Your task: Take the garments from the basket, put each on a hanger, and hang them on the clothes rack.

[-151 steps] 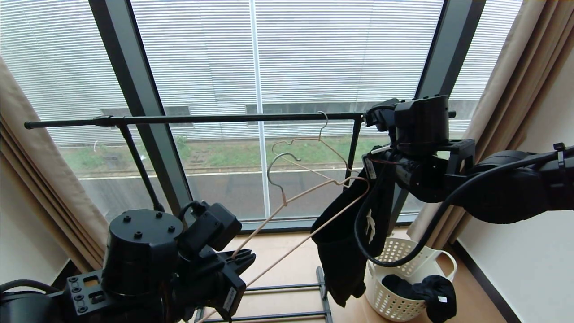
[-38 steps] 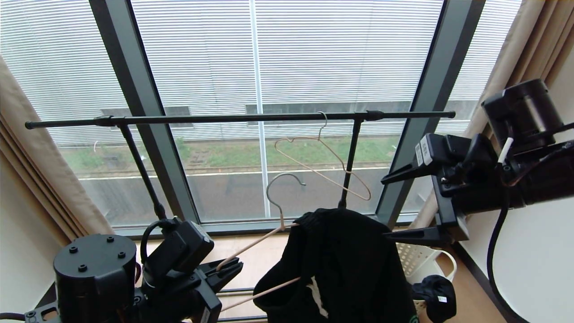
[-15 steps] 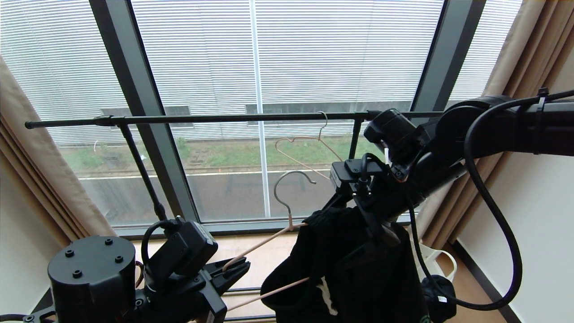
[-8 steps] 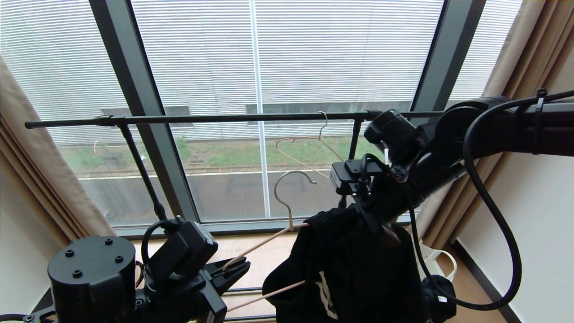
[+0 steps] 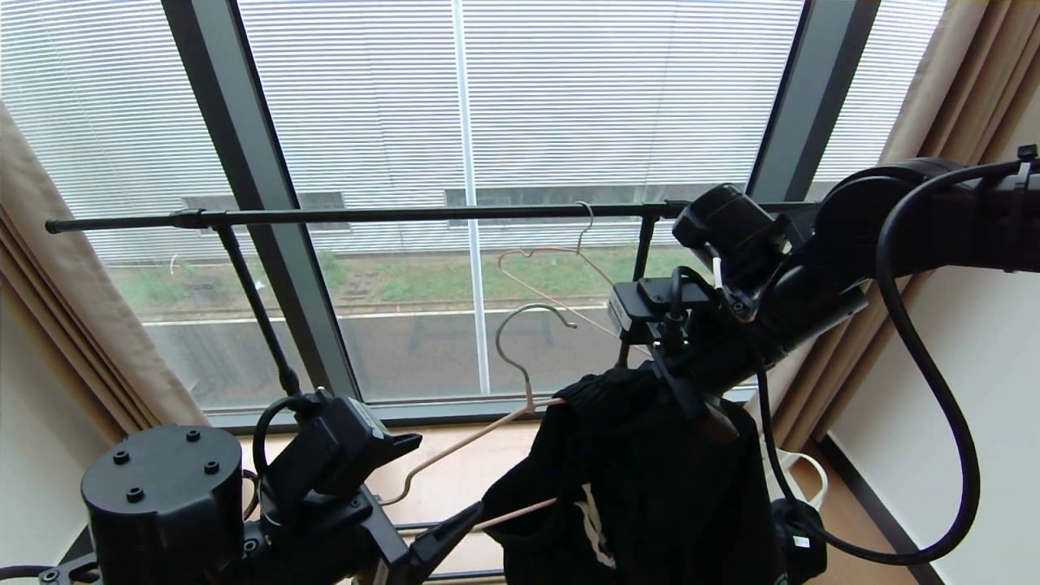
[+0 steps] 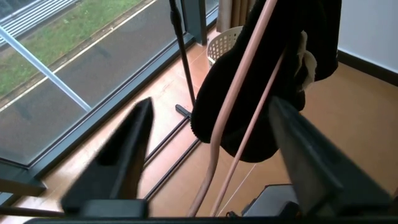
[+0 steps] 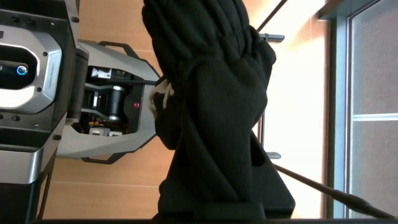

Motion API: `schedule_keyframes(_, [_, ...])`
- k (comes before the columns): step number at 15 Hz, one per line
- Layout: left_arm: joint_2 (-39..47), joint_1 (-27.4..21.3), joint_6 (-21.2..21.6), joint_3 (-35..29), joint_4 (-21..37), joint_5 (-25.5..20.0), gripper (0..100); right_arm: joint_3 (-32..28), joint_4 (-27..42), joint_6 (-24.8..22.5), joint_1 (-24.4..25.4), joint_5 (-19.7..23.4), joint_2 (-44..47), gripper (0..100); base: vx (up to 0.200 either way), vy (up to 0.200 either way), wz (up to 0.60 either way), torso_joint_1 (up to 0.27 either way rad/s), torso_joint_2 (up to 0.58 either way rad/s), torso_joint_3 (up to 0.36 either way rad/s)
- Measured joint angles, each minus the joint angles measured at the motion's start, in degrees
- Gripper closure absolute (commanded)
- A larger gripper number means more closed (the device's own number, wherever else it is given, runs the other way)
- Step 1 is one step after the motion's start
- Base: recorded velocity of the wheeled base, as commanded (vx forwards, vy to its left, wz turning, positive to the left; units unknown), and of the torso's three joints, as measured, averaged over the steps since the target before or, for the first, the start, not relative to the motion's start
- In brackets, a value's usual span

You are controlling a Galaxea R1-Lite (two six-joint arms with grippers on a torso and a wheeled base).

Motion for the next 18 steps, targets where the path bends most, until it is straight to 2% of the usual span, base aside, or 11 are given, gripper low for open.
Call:
schedule_keyframes(4, [-1.5, 0.7, -0.3, 0.7, -4.3, -0.1, 0, 2.9, -0.5, 0.1, -1.8, 0.4, -2.2, 100, 0.000, 0.000, 0.00, 0.000, 0.00, 0.000])
schedule_keyframes(7, [-3.3, 3.1, -2.0, 0.6, -4.5, -3.9, 0, 5.3, -0.7, 0.1, -5.4, 1.9, -4.5, 100, 0.000, 0.000, 0.00, 0.000, 0.00, 0.000])
schedule_keyframes(10, [-4.5, 9.8, -8.2, -0.8, -4.5, -12.1, 0, 8.3, -1.3, 0.1, -8.8, 2.3, -7.0, 100, 0.000, 0.000, 0.00, 0.000, 0.00, 0.000])
schedule_keyframes(12, [-4.5, 15.1, -12.9, -2.2, -4.4, -19.3, 0, 9.3, -1.4, 0.1, -10.4, 3.7, -8.2, 100, 0.000, 0.000, 0.00, 0.000, 0.00, 0.000])
schedule_keyframes(16, [-3.0, 25.5, -26.8, -6.0, -4.1, -33.4, 0, 12.5, -1.5, -0.3, -11.3, 4.1, -11.3, 100, 0.000, 0.000, 0.00, 0.000, 0.00, 0.000])
schedule_keyframes(18, [-0.8, 29.5, -29.9, -8.0, -4.1, -37.4, 0, 13.6, -1.5, -0.6, -11.3, 4.3, -12.8, 100, 0.000, 0.000, 0.00, 0.000, 0.00, 0.000])
